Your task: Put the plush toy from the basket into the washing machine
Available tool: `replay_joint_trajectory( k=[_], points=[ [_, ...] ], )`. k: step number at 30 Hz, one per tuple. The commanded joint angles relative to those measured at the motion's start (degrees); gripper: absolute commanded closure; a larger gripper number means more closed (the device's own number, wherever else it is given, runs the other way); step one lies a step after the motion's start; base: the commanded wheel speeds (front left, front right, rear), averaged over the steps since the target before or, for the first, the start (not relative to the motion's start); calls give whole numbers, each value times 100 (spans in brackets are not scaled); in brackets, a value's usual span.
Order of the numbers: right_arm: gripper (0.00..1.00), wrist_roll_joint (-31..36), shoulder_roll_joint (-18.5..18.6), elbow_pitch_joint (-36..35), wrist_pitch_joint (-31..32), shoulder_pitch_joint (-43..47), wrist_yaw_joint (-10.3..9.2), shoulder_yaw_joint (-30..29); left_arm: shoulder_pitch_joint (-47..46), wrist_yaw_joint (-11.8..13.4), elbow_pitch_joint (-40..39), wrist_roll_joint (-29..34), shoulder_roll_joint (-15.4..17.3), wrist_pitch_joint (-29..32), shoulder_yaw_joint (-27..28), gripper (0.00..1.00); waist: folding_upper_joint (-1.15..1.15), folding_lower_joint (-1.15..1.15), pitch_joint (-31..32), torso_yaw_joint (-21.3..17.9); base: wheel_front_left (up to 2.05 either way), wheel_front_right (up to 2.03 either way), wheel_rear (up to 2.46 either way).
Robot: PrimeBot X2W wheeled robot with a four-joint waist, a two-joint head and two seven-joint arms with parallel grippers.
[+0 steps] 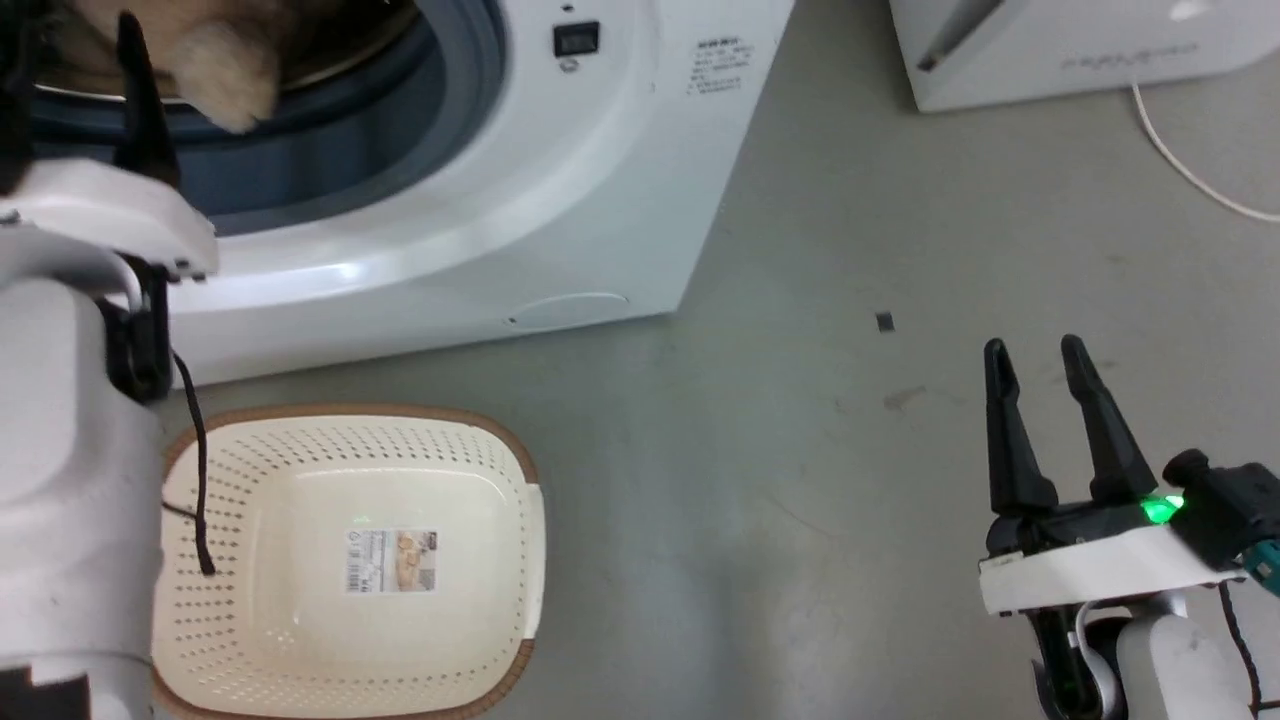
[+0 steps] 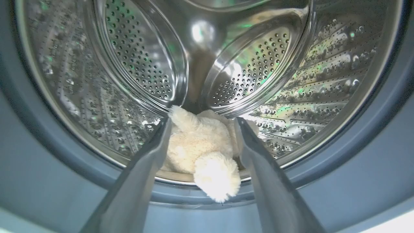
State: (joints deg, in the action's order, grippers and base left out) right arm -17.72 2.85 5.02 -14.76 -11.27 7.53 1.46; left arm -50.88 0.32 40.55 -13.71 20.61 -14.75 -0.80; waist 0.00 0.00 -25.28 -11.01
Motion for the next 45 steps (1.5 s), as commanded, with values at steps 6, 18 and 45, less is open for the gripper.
replay_joint_trajectory(
  k=[6,18,45],
  points=[
    [0,196,3,-59,-24,241,-4,-35,1029,57,-819,330,-371,-25,147,0,0,0,690,442,0,0,0],
    [0,518,3,-146,-24,711,-4,-79,2904,86,-2073,785,-916,-25,256,0,0,0,1613,851,0,0,0],
    [0,676,3,-127,-24,1469,-4,-214,5214,-69,-3154,1204,-1554,-25,310,0,0,0,2527,1264,0,0,0]
  ],
)
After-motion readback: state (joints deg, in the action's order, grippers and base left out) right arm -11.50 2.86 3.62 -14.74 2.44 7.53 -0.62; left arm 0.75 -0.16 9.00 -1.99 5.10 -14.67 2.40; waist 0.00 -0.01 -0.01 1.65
